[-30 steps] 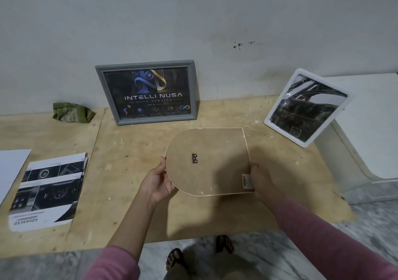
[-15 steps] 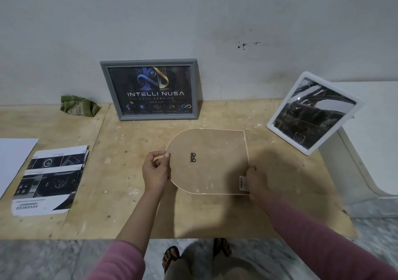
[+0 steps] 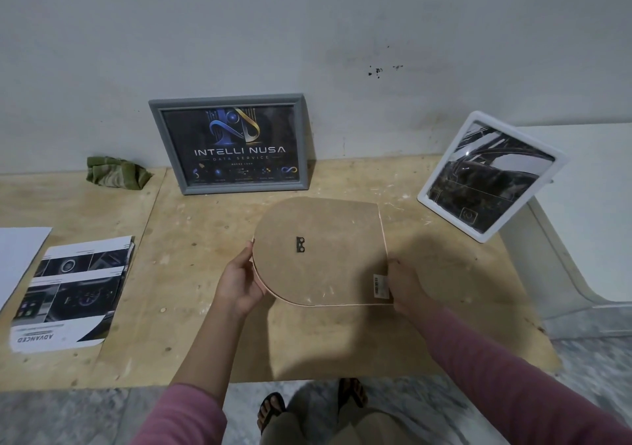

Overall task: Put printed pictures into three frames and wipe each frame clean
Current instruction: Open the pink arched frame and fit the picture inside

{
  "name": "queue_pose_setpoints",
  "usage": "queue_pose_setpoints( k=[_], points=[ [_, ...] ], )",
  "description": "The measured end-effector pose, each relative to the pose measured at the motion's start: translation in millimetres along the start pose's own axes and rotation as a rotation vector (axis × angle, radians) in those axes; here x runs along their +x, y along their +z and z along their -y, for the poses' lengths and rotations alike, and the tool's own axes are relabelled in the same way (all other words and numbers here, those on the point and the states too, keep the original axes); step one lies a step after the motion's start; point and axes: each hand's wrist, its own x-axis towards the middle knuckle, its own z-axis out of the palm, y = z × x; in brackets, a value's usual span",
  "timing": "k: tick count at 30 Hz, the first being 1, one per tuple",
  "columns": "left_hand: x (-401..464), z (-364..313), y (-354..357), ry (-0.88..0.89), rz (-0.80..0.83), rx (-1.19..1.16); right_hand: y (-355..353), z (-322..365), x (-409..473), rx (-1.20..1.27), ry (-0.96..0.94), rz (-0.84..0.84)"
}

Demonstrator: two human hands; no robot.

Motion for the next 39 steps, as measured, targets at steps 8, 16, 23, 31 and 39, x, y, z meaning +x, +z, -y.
queue_pose_setpoints(
  k=[8,16,23,31,39],
  points=[
    [3,3,7,0.213,-0.238,0.521,-6,-3,3,-0.015,-0.033,-0.062],
    [-2,17,1,0.310,-0.401,0.769,0,-10,7,-0.112,-0.240,-0.125],
    [3,23,-32,0.363,-0.619,0.920,11,-27,0,-0.282,-0.353,-0.143],
    [-4,8,-38,0.450,-0.768,1.131,26,-28,-9,-0.540,-0.526,-0.011],
    [-9,-9,-51,0.416,-0.843,1.222,43,-26,-19,-0.564,-0.509,0.035]
  ],
)
